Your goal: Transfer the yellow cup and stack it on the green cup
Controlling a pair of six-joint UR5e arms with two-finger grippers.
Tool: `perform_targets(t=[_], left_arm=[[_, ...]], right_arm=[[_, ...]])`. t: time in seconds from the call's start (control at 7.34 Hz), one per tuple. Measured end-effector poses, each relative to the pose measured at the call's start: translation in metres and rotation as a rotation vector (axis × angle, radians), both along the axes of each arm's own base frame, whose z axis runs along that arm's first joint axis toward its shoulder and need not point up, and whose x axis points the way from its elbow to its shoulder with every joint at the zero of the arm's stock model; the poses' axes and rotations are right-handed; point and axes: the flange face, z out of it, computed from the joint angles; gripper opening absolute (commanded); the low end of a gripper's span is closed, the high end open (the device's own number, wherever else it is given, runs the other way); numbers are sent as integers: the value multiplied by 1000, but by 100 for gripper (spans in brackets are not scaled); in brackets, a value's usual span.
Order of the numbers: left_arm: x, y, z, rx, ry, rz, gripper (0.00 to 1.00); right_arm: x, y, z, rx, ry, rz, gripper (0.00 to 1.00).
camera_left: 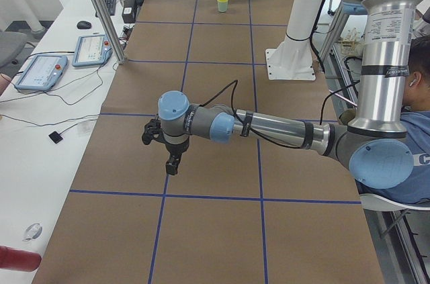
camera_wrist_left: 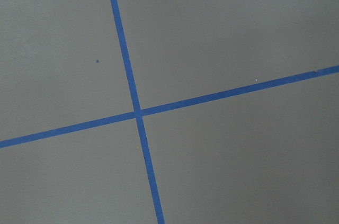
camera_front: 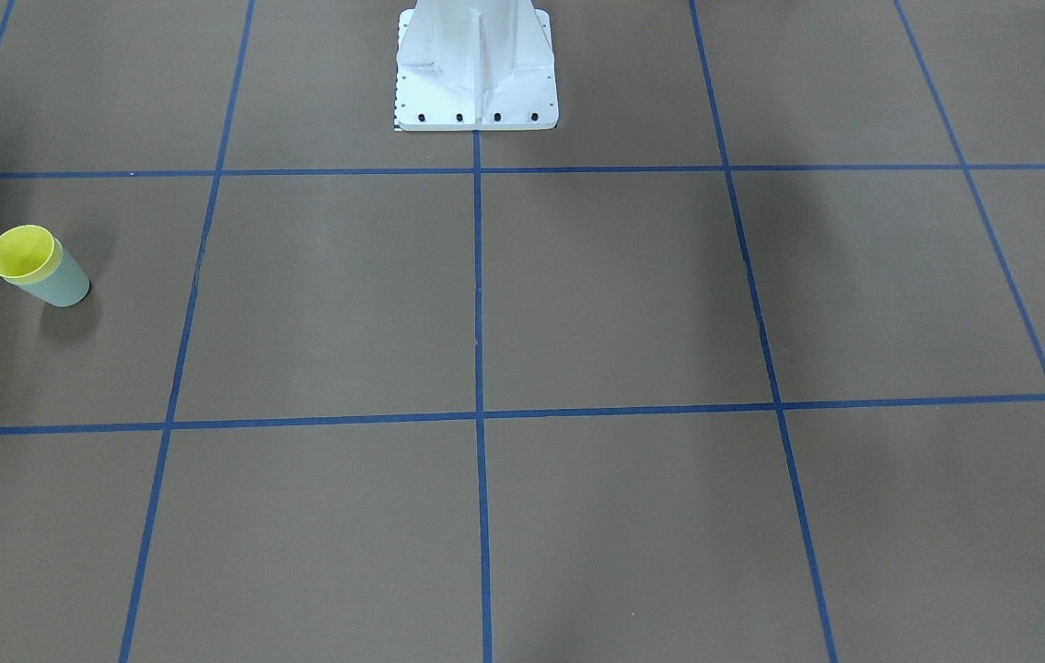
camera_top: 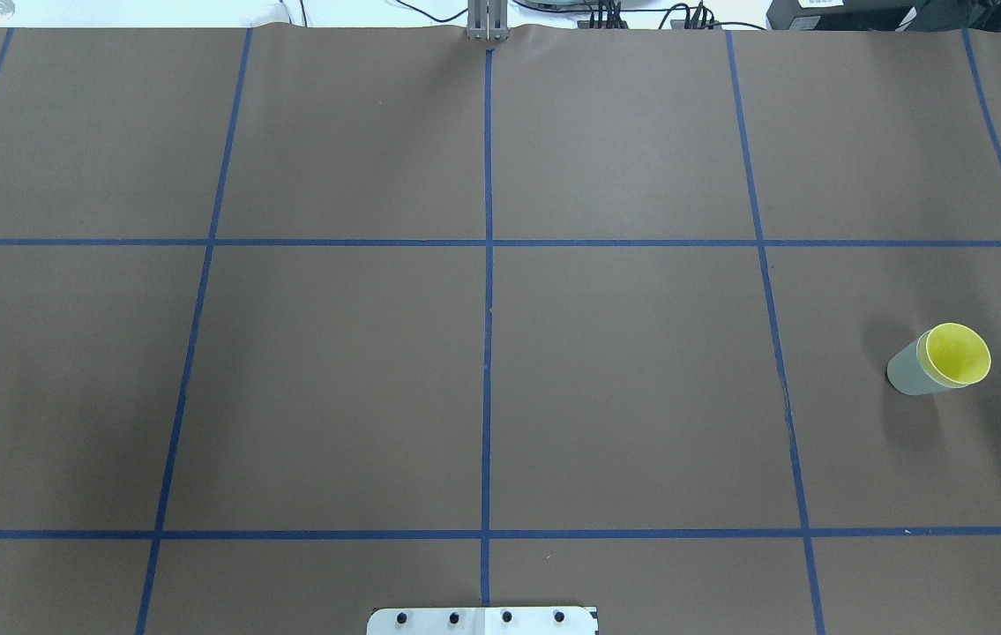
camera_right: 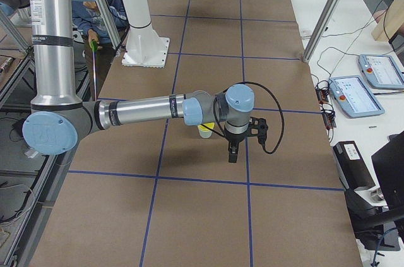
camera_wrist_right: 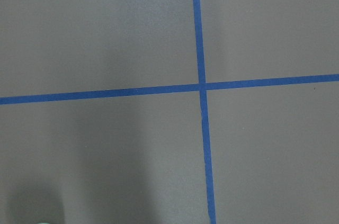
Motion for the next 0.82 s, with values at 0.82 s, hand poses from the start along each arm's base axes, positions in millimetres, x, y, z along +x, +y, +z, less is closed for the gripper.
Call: perform_targets(t=[0.82], left_arm=[[1,0,4,-15,-1,1,100]], right_arm=[[0,1,-13,19,-2,1,100]])
